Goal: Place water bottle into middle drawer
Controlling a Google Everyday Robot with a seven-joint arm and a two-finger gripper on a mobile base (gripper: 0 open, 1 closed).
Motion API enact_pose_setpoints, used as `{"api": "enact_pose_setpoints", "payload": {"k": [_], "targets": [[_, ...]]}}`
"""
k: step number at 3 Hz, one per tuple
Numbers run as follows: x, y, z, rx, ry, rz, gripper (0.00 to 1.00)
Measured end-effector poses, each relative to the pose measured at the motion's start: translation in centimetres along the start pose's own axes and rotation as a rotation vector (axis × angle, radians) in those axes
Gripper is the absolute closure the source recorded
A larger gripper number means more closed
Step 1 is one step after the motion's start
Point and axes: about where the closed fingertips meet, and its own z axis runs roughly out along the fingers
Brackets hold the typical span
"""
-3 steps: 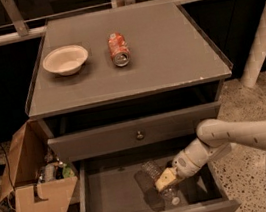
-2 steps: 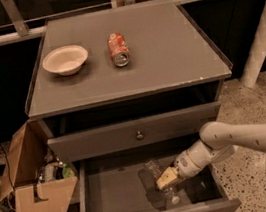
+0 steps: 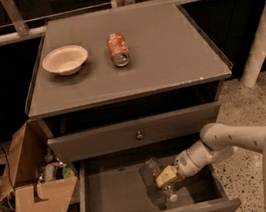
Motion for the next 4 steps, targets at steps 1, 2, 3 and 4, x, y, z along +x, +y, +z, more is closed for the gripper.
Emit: {"api": "enact_pose_setpoints", "payload": {"k": [1, 2, 3, 4], "targets": [[0.0, -0.6, 0.9, -0.027, -0.012, 0.026, 1.0], [0.1, -1.0, 1.7, -0.044, -0.027, 0.043, 1.0], [0.3, -1.5, 2.3, -0.055, -0.04, 0.057, 1.0], [0.8, -2.1, 2.9, -0.05, -0.041, 0.075, 1.0]]}}
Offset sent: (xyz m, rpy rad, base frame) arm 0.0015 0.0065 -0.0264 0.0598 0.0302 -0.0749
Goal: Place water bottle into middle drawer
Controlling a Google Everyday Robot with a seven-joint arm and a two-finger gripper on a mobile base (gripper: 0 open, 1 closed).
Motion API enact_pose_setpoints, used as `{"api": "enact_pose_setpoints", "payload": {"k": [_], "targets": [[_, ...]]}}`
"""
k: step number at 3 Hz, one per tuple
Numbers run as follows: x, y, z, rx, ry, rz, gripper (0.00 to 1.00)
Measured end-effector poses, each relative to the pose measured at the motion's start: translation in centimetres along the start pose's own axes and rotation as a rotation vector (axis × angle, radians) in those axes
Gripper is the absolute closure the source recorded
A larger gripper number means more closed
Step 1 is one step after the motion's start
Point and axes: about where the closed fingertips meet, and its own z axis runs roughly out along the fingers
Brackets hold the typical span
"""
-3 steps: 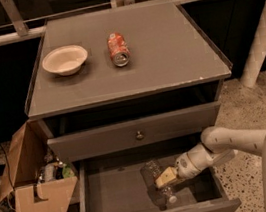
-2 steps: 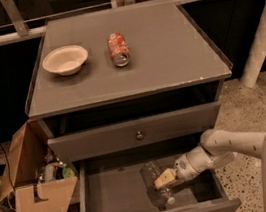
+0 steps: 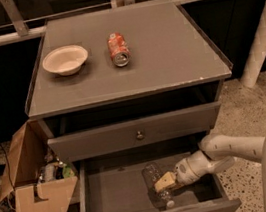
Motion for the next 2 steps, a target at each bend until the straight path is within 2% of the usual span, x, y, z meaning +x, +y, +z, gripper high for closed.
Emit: {"api": "enact_pose_setpoints", "payload": {"k": [1, 2], "targets": [[0.5, -0.67, 0.77, 0.013, 0.012, 0.013, 1.0], [0.53, -0.71, 0.83, 0.013, 0.012, 0.014, 0.84]]}}
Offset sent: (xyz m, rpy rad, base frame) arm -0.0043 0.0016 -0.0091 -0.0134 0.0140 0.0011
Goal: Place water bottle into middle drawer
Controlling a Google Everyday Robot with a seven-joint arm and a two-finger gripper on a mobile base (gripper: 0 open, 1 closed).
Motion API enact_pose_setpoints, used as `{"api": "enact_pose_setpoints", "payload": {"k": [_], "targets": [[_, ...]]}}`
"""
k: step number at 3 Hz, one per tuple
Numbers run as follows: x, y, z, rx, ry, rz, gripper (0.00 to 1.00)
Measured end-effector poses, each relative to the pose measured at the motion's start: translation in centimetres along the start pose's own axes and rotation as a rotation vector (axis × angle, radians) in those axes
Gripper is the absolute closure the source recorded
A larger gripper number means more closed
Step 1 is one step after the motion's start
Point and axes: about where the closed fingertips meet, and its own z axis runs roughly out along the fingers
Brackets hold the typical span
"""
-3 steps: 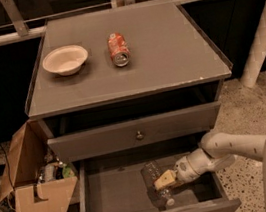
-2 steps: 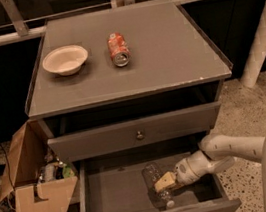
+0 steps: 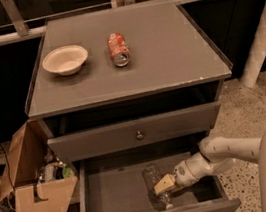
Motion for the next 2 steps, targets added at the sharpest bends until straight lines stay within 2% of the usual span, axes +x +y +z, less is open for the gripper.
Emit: {"api": "enact_pose_setpoints", "payload": {"k": [2], "targets": [[0.0, 0.0, 0.01, 0.0, 0.0, 0.0, 0.37]]}}
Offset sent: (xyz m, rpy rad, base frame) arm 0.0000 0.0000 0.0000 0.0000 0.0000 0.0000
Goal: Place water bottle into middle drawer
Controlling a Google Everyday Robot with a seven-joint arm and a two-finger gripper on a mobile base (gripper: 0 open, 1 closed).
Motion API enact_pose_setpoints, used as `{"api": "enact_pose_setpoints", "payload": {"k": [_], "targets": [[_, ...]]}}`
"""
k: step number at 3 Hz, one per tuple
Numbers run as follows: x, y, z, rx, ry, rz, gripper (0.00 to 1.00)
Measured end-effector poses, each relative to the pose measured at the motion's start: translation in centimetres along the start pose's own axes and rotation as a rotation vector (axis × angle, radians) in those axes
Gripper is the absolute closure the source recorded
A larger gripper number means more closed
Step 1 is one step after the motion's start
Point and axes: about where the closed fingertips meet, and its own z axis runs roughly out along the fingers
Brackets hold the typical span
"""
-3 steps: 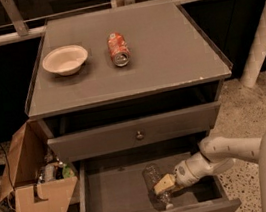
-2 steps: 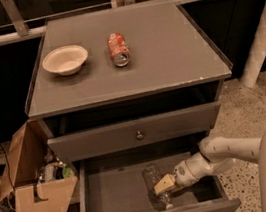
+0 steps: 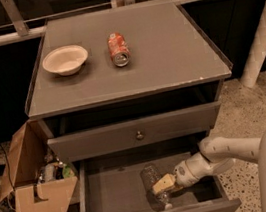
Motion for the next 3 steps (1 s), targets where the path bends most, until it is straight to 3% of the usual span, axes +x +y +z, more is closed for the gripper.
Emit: {"api": "enact_pose_setpoints", "payload": {"k": [1, 2, 3], "targets": [[0.0, 0.0, 0.0, 0.0, 0.0, 0.0, 0.06], [0.0, 0.0, 0.0, 0.0, 0.0, 0.0, 0.0], [0.0, 0.0, 0.01, 0.0, 0.0, 0.0, 0.0]]}}
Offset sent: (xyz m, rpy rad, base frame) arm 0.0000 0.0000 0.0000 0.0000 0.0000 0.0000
